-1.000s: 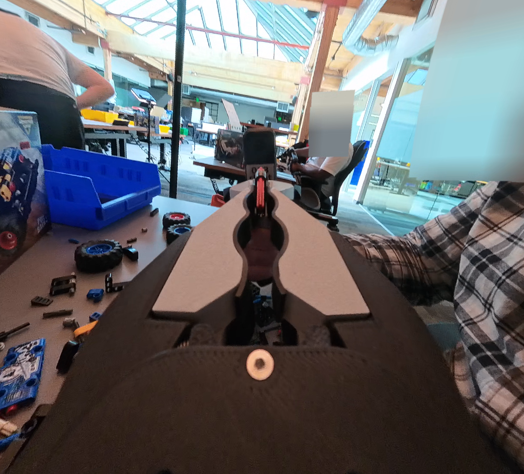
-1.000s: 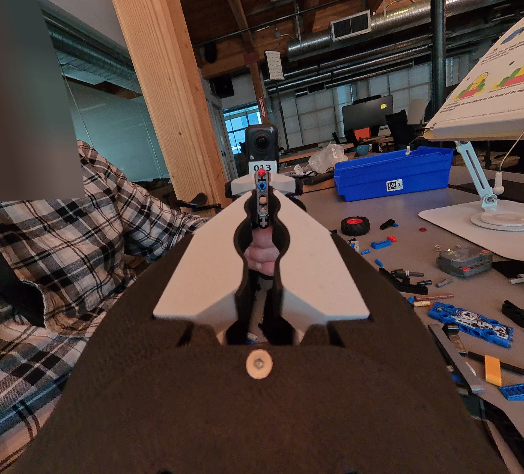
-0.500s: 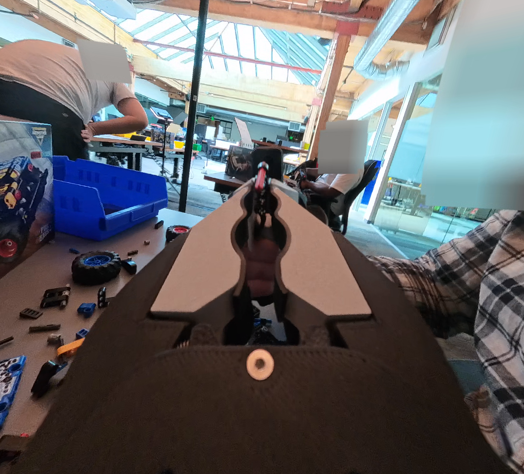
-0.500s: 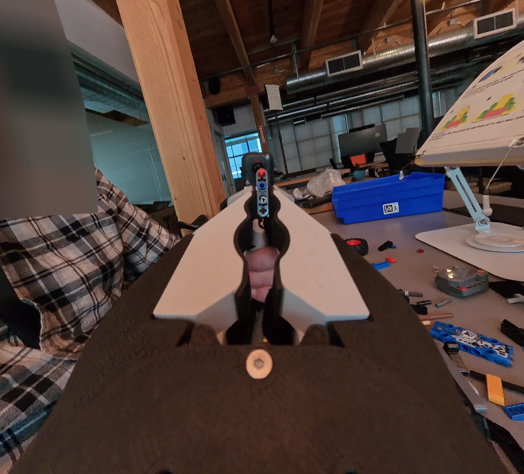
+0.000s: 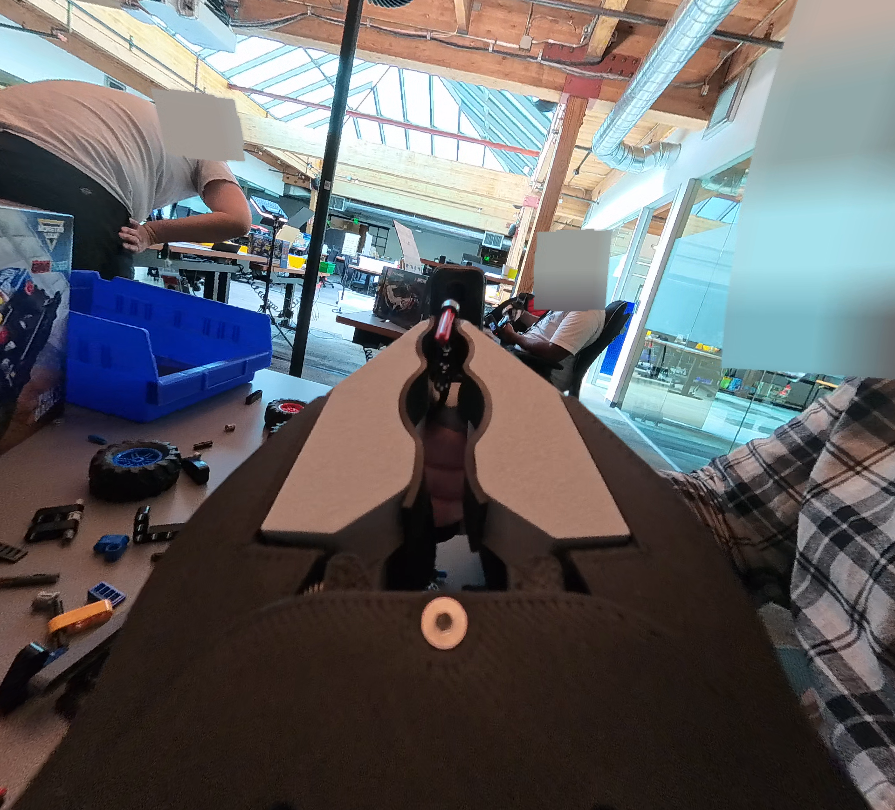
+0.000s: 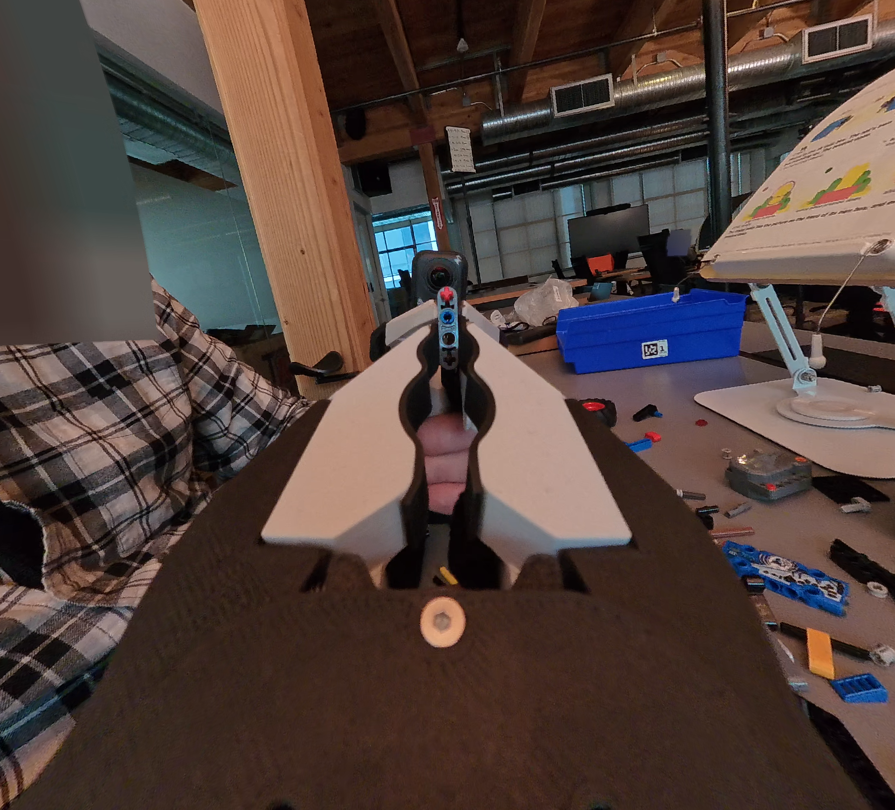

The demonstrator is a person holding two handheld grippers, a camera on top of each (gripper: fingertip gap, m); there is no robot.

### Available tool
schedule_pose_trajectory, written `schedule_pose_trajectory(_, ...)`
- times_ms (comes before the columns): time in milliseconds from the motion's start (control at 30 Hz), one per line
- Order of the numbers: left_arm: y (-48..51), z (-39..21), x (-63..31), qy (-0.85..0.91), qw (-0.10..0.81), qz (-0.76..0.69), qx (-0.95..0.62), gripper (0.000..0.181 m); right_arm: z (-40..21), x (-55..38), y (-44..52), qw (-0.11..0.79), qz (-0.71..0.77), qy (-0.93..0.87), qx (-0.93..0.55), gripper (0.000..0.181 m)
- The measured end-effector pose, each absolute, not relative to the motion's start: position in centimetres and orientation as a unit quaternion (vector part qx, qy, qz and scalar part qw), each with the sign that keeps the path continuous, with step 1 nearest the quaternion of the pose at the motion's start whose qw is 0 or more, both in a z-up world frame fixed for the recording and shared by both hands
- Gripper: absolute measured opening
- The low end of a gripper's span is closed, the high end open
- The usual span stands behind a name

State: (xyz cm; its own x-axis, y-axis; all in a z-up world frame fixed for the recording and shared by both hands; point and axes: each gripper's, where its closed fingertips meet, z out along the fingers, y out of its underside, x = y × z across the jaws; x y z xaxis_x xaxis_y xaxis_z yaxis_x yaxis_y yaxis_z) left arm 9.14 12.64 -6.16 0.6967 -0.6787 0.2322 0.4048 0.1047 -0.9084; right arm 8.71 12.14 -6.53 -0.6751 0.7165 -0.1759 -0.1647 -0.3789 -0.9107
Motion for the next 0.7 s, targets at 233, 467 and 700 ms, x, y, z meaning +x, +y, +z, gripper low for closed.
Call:
schedule_pose_trajectory(233, 12.6, -6.4, 9.2, 0.144, 0.730, -0.335, -0.578, 0.002, -6.5, 8.8, 12.1, 0.294, 0.772, -0.485, -0.287, 0.005)
schedule_pose_trajectory(467, 12.1, -7.2, 7.8, 0.177, 0.730, -0.256, -0.609, 0.000, -4.5, 10.5, 13.3, 0.341, 0.780, -0.452, -0.265, 0.005)
schedule_pose_trajectory(700, 12.7, -10.5, 7.4, 0.211, 0.675, -0.235, -0.667, 0.000, -6.3, 10.0, 15.4, 0.340, 0.746, -0.477, -0.318, 0.004)
